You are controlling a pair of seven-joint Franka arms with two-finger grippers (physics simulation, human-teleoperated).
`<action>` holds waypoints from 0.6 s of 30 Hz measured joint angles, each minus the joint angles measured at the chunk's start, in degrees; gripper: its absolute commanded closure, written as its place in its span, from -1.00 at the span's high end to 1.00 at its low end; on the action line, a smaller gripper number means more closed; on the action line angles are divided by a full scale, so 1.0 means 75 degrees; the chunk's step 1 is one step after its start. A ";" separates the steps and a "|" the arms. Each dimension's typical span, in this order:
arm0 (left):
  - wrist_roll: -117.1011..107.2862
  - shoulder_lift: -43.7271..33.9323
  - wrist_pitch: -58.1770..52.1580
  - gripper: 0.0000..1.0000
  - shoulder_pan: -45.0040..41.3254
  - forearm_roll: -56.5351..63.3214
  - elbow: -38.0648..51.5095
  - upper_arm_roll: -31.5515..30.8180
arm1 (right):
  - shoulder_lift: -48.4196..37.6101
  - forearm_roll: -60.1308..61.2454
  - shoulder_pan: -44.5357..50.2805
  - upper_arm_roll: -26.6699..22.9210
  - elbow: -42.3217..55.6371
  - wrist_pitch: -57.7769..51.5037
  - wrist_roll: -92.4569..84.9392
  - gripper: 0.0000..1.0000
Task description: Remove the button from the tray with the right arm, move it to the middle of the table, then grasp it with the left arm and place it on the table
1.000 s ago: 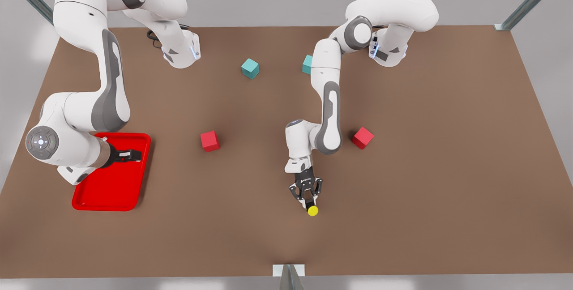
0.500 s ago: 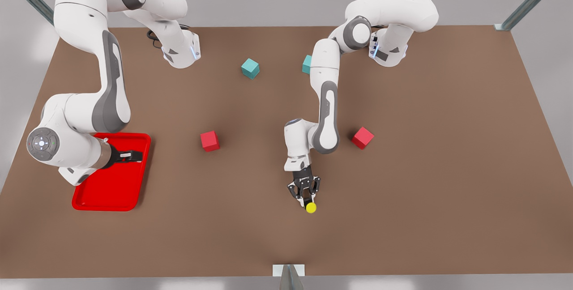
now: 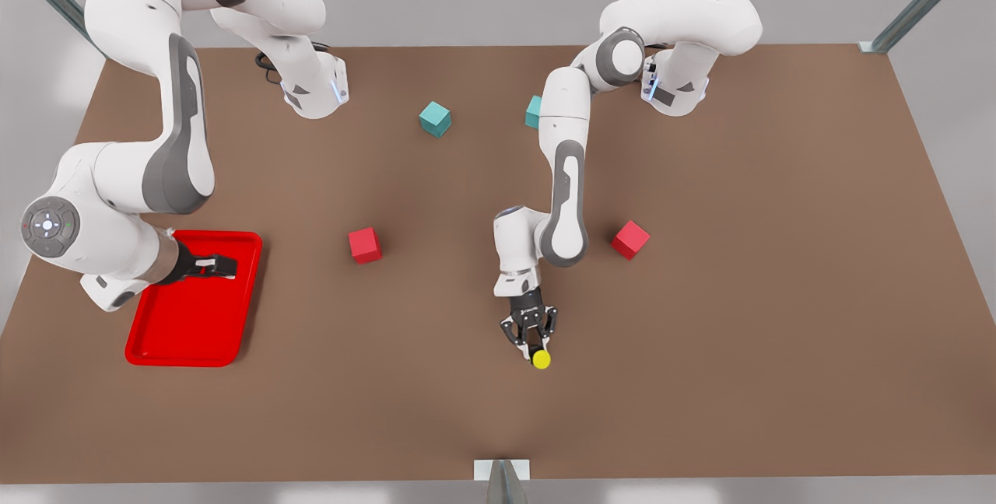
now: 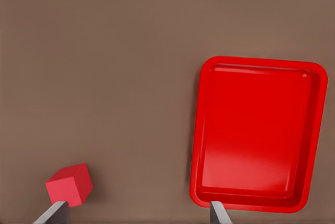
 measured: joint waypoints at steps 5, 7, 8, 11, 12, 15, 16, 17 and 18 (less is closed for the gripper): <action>-0.0075 0.0044 -0.0015 0.02 0.0002 0.0108 -0.0007 0.0007 | 0.0024 -0.0003 -0.0005 -0.0011 0.0013 -0.0007 0.0085 1.00; -0.0100 0.0050 -0.0038 0.02 0.0001 0.0190 -0.0006 0.0007 | 0.0031 -0.0003 0.0002 -0.0010 0.0043 -0.0009 0.0115 1.00; -0.0111 0.0051 -0.0047 0.02 0.0008 0.0223 -0.0006 0.0007 | 0.0033 -0.0003 0.0004 -0.0005 0.0048 -0.0010 0.0130 1.00; -0.0142 0.0046 -0.0068 0.05 0.0025 0.0331 -0.0007 0.0008 | 0.0027 -0.0007 0.0017 -0.0001 0.0052 -0.0011 0.0192 1.00; -0.0151 0.0043 -0.0072 0.22 0.0024 0.0361 -0.0011 0.0008 | 0.0021 -0.0012 0.0006 0.0000 0.0033 -0.0010 0.0209 1.00; -0.0180 0.0041 -0.0070 0.99 0.0012 0.0417 -0.0017 0.0008 | 0.0004 -0.0017 -0.0013 -0.0001 0.0025 -0.0054 0.0249 1.00; -0.0190 0.0041 -0.0066 0.99 0.0006 0.0429 -0.0018 0.0008 | 0.0003 -0.0016 -0.0008 0.0000 0.0034 -0.0068 0.0264 1.00; -0.0200 0.0036 -0.0063 0.99 0.0003 0.0440 -0.0018 0.0008 | 0.0002 -0.0016 -0.0010 0.0000 0.0038 -0.0079 0.0278 1.00; -0.0210 0.0029 -0.0061 0.99 0.0001 0.0448 -0.0020 0.0008 | 0.0002 -0.0015 -0.0014 0.0000 0.0042 -0.0089 0.0291 1.00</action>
